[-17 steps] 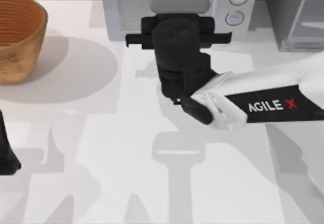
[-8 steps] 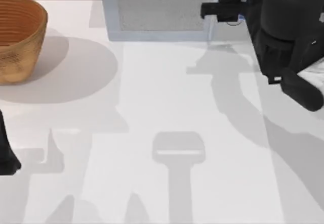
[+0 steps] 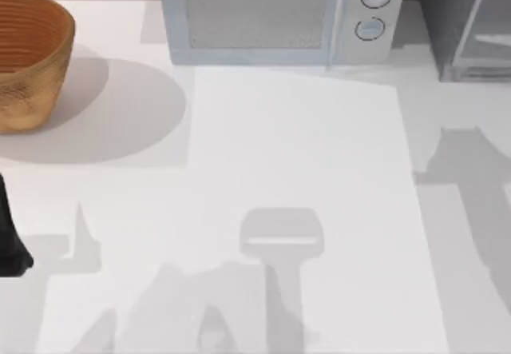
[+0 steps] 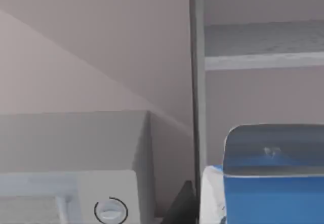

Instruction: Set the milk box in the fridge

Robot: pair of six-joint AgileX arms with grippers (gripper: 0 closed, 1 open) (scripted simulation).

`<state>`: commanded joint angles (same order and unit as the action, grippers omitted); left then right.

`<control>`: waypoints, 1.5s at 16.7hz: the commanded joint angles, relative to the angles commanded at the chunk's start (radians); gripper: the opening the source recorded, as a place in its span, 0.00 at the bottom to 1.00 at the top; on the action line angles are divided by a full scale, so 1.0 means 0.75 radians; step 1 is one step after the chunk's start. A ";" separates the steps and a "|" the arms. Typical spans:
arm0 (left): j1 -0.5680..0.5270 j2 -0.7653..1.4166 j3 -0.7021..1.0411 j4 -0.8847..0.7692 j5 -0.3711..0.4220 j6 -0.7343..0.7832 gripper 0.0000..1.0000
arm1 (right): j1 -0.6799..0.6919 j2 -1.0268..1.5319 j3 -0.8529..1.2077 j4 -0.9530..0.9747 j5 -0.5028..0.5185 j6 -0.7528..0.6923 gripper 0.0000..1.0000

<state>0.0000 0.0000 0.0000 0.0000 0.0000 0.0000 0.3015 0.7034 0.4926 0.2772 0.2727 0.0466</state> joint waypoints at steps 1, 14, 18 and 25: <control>0.000 0.000 0.000 0.000 0.000 0.000 1.00 | -0.057 -0.153 -0.086 -0.047 -0.046 -0.004 0.00; 0.000 0.000 0.000 0.000 0.000 0.000 1.00 | -0.402 -0.938 -0.657 -0.370 -0.364 -0.062 0.00; 0.000 0.000 0.000 0.000 0.000 0.000 1.00 | -0.399 -0.919 -0.648 -0.358 -0.364 -0.058 0.00; 0.000 0.000 0.000 0.000 0.000 0.000 1.00 | -0.461 -0.434 -0.401 -0.056 -0.437 -0.048 0.00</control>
<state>0.0000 0.0000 0.0000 0.0000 0.0000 0.0000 -0.0443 0.3775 0.1918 0.2353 -0.0551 0.0105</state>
